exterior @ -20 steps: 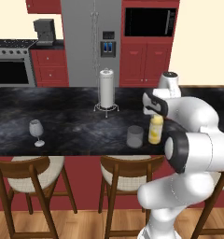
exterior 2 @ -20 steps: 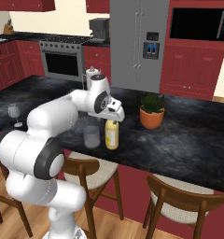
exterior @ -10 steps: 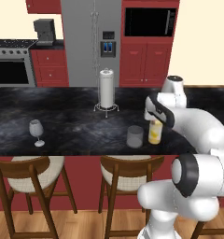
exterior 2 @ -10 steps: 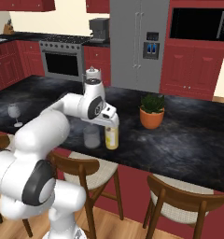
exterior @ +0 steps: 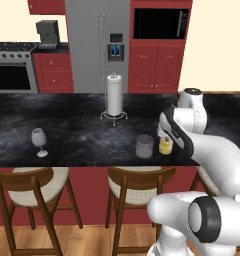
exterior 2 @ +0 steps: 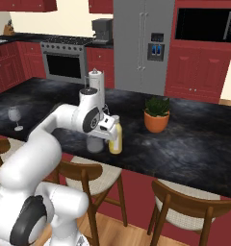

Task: There is a wine glass and glass cup on the dining counter. Place the wine bottle next to the wine glass and the juice bottle next to the glass cup.

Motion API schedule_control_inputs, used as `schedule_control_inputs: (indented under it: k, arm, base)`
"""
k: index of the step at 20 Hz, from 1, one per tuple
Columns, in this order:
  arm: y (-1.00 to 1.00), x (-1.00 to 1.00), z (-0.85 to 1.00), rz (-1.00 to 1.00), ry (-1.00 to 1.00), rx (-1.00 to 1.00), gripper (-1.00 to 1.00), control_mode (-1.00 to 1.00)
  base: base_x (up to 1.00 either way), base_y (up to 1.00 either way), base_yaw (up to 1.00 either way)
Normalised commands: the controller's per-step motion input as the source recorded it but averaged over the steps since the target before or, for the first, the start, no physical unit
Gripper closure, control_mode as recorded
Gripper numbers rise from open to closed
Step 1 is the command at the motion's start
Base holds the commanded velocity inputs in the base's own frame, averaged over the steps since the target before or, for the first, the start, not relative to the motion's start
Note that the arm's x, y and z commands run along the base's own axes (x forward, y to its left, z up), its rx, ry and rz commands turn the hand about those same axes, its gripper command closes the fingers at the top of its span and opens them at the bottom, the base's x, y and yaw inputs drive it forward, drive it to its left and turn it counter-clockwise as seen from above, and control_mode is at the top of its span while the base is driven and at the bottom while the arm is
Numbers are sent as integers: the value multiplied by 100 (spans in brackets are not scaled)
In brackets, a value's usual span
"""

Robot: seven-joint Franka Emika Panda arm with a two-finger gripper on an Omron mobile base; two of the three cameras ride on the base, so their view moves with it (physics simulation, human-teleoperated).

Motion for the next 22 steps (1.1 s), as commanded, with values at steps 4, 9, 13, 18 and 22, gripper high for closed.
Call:
schedule_control_inputs:
  k: [4,9,13,18,22]
  arm:
    - [2,-35,1,0,0,-1,-100,-100]
    - [0,-16,0,0,0,0,-100,-100]
    - [0,0,0,0,0,0,-100,-100]
    - [0,0,0,0,0,0,-100,-100]
    - [0,0,0,0,0,0,-100,100]
  base:
    - [0,0,0]
    - [0,0,0]
    - [0,0,0]
    - [0,0,0]
    - [0,0,0]
